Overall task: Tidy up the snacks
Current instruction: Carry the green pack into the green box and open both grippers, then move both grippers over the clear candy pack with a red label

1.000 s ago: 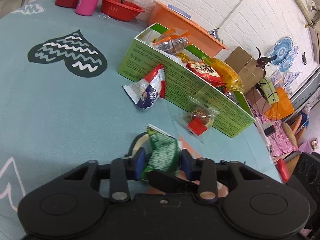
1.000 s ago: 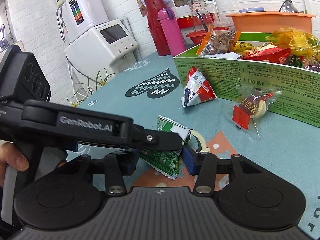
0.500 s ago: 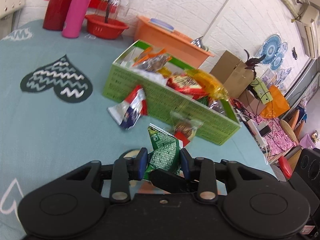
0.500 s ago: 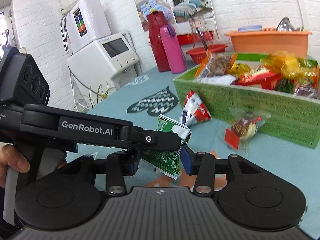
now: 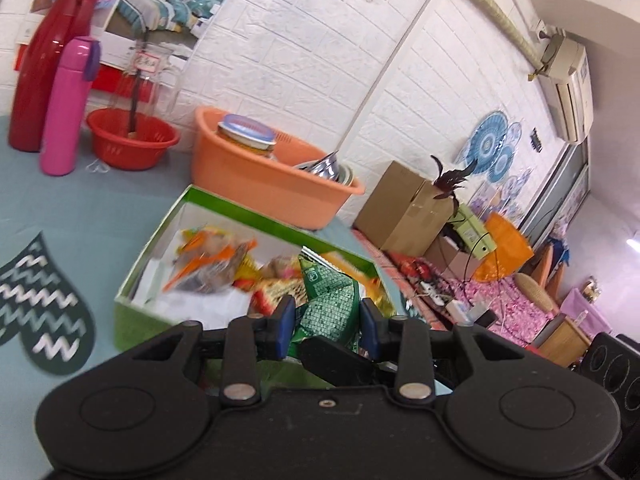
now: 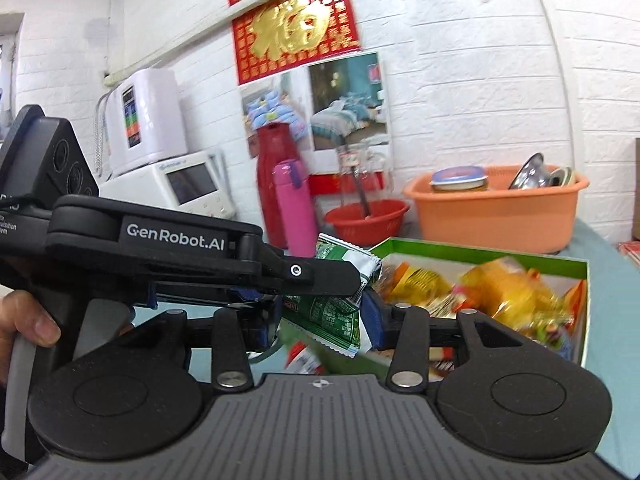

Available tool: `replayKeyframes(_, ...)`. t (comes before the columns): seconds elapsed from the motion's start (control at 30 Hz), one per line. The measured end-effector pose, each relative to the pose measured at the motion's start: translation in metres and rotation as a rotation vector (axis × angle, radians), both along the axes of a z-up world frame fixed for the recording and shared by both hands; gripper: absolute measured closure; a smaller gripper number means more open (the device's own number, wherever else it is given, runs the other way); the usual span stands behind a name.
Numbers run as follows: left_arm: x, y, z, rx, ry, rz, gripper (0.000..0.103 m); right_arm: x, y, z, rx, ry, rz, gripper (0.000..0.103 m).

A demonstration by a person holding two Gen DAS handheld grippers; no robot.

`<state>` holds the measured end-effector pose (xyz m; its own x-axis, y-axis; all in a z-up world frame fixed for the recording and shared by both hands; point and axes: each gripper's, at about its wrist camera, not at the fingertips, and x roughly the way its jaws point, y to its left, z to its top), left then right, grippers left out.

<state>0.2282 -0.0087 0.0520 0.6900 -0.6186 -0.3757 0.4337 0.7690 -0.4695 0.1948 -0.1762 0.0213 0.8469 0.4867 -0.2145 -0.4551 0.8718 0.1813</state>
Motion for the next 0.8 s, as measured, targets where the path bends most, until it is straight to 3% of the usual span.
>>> replayKeyframes(0.13,0.030,-0.011,-0.001,-0.009,-0.012,-0.013,0.078,0.025,-0.008,-0.001,-0.014,-0.026,-0.035,0.029)
replayKeyframes(0.4,0.073,-0.013,-0.021,-0.005,0.030,-0.010,0.076,0.065,-0.015,-0.017,-0.015,0.014,-0.050,0.028)
replayKeyframes(0.43,0.076,-0.014,-0.024,0.001,0.032,-0.008,0.072,0.067,-0.014,-0.020,-0.013,0.017,-0.052,0.027)
replayKeyframes(0.47,0.077,-0.014,-0.027,0.011,0.035,0.002,0.048,0.069,-0.014,-0.023,-0.017,0.017,-0.055,0.024)
replayKeyframes(0.53,0.075,-0.013,-0.030,0.023,0.040,0.032,0.000,0.070,-0.011,-0.028,-0.054,0.005,-0.072,0.006)
replayKeyframes(0.57,0.070,-0.011,-0.031,0.018,0.029,0.065,0.000,0.068,-0.010,-0.030,-0.075,-0.005,-0.081,0.000)
replayKeyframes(0.8,0.040,0.001,-0.016,0.012,-0.003,0.115,0.000,0.046,-0.018,-0.027,-0.082,-0.025,-0.084,0.000)
